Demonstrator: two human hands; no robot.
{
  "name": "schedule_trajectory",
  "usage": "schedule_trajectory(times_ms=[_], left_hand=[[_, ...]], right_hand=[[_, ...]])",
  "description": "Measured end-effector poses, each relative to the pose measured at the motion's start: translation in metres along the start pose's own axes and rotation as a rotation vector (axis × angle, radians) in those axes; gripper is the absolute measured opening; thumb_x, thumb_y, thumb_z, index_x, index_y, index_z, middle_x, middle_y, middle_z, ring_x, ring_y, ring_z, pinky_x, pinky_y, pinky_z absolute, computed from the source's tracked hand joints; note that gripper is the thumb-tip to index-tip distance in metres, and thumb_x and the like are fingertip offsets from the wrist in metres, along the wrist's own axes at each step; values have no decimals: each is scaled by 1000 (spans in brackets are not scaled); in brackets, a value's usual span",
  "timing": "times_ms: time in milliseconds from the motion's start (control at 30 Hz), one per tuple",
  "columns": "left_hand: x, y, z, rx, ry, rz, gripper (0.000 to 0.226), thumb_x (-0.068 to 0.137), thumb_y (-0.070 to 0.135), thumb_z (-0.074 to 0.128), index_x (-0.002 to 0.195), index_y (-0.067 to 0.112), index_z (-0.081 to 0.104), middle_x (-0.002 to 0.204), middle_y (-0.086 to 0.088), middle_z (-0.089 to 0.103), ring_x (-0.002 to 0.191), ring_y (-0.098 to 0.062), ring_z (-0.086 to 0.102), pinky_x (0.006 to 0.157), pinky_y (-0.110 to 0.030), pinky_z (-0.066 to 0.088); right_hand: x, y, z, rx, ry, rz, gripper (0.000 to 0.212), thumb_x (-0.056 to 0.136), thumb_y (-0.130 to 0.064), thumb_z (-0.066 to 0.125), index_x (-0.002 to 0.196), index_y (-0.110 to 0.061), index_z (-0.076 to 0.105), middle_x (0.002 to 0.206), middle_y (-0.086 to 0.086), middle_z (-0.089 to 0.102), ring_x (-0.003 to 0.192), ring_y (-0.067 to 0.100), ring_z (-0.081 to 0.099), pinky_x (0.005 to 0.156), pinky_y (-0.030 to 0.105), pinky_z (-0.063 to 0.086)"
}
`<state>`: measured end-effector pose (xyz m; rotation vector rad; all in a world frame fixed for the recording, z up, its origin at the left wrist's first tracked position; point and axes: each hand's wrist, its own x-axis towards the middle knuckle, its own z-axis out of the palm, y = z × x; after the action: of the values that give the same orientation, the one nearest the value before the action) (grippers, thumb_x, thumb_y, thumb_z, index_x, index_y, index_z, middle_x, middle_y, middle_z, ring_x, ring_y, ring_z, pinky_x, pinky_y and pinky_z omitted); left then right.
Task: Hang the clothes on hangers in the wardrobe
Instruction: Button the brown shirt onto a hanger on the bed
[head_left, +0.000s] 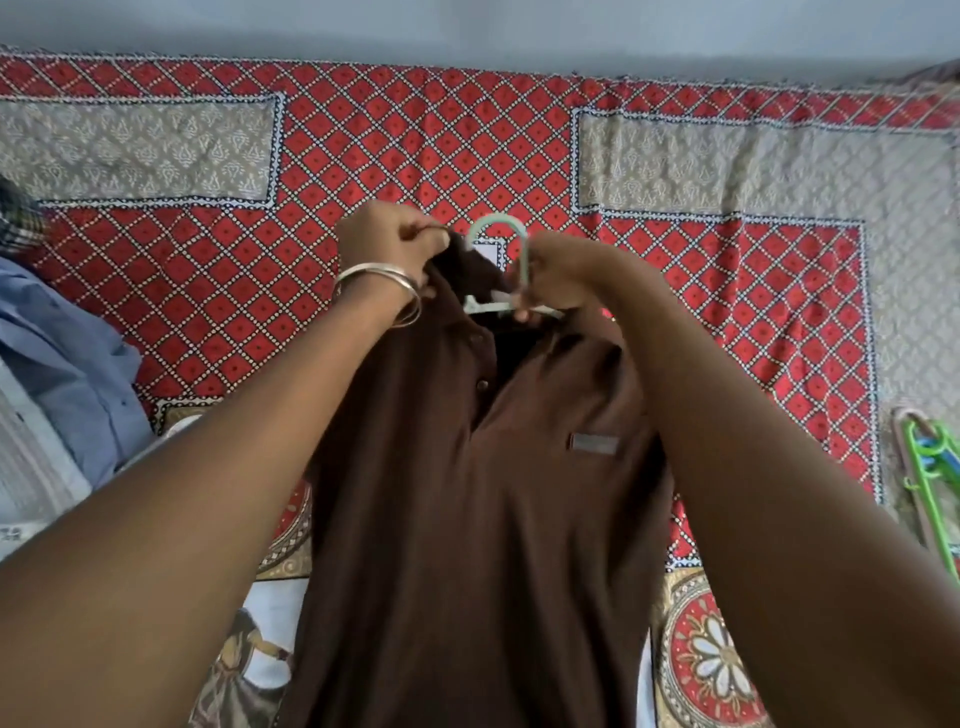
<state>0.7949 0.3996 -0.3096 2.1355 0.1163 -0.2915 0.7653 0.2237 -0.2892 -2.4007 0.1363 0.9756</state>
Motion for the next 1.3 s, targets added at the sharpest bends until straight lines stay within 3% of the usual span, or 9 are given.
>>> schedule_trajectory(times_ms=[67, 167, 333, 500, 667, 867, 1033, 1167, 1300], left_hand=[[1, 5, 9, -26, 36, 10, 6, 78, 17, 74, 84, 15, 74, 72, -8, 68, 56, -28, 66, 57, -42, 59], [1, -9, 12, -72, -7, -155, 8, 79, 21, 74, 83, 17, 68, 78, -10, 67, 59, -30, 65, 61, -46, 59], [-32, -62, 0, 184, 103, -227, 38, 83, 39, 67, 111, 12, 65, 109, -13, 67, 103, -31, 60, 90, -37, 48], [-139, -106, 2, 444, 281, -640, 69, 83, 51, 63, 137, 16, 40, 139, -24, 35, 127, -41, 35, 100, -52, 33], [-210, -139, 8, 438, 141, -672, 64, 84, 35, 68, 135, 8, 41, 131, -24, 47, 120, -44, 44, 90, -62, 38], [-213, -147, -1, 147, 231, -628, 47, 92, 25, 60, 128, -5, 51, 129, -26, 55, 121, -39, 49, 103, -43, 36], [-235, -140, -28, 117, 218, -504, 36, 93, 27, 58, 115, -1, 54, 103, -15, 59, 107, -36, 55, 85, -36, 38], [-260, -145, -48, 711, 16, -524, 54, 88, 40, 62, 124, 3, 45, 103, -29, 64, 100, -47, 59, 78, -49, 46], [-294, -157, -40, 783, 28, -653, 66, 72, 19, 81, 124, 9, 41, 118, -29, 52, 111, -48, 49, 86, -57, 42]], right_hand=[[11, -1, 4, 6, 69, -18, 6, 88, -13, 65, 84, -9, 68, 77, 5, 68, 72, 18, 63, 60, 24, 45], [17, 16, 18, 178, 334, 43, 39, 86, -17, 70, 118, -4, 52, 96, 11, 67, 88, 27, 64, 82, 37, 51], [-10, 33, 50, 307, 828, 72, 44, 89, -7, 59, 132, -10, 48, 106, 10, 64, 105, 28, 55, 83, 30, 38], [-81, 60, 134, 336, 1067, 715, 49, 87, -35, 65, 127, -10, 49, 127, 17, 49, 122, 38, 40, 90, 44, 33], [-149, 77, 241, 507, 733, 1070, 80, 81, -53, 66, 131, 1, 39, 132, 27, 42, 125, 44, 37, 97, 55, 33], [-173, 104, 270, 637, 811, 747, 32, 92, -26, 63, 98, 5, 61, 96, 23, 63, 96, 37, 57, 81, 42, 41], [-212, 96, 264, 966, 844, 506, 38, 93, -49, 52, 76, -15, 52, 68, -7, 47, 66, 13, 42, 62, 33, 34], [-244, 113, 278, 621, 533, 812, 45, 93, -47, 56, 103, -4, 62, 99, 16, 66, 95, 34, 61, 80, 39, 45], [-259, 94, 291, 222, 296, 1102, 43, 88, -27, 64, 119, -5, 44, 119, 23, 54, 114, 40, 50, 84, 46, 46]])
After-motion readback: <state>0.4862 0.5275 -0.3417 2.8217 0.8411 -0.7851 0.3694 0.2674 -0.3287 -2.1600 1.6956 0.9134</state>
